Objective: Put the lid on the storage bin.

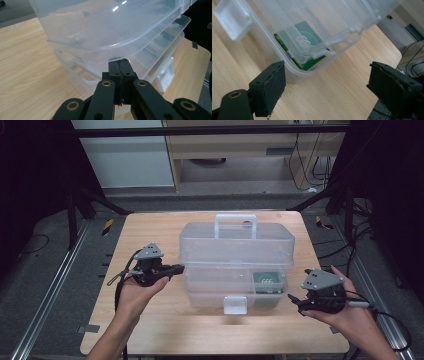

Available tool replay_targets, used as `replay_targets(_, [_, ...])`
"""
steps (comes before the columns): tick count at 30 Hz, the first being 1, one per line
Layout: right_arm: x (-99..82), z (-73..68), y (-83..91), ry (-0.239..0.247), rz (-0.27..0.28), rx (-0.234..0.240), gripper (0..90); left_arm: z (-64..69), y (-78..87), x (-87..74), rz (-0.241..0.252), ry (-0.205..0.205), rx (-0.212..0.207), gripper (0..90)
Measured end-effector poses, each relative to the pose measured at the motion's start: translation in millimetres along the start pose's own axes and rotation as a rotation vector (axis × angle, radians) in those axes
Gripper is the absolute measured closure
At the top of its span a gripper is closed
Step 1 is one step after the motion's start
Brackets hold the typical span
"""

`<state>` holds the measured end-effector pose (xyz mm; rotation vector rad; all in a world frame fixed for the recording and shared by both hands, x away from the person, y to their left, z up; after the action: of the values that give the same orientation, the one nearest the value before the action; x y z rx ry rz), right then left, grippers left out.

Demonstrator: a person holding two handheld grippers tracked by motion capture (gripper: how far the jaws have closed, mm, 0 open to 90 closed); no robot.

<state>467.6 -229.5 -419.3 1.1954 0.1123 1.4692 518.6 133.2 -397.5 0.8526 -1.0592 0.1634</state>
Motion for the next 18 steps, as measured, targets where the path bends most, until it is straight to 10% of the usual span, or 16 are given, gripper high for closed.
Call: replay_targets(18, [-34.9,11.2,-12.9,-0.084,-0.043,-0.032,16.6,1.5,-3.5,-17.9,-0.029,-0.029,-0.017,90.0])
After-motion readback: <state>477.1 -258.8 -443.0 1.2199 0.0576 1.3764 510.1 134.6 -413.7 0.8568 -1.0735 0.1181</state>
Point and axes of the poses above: each handheld gripper's, and its own axes: y roughly backward along the jaws, x roughly out of its top, z roughly to its right, the point moved 9 cm from there along -y, roughly forward along the jaws, and after that the axes turned 8 degrees about y, right-handed, at the moved point
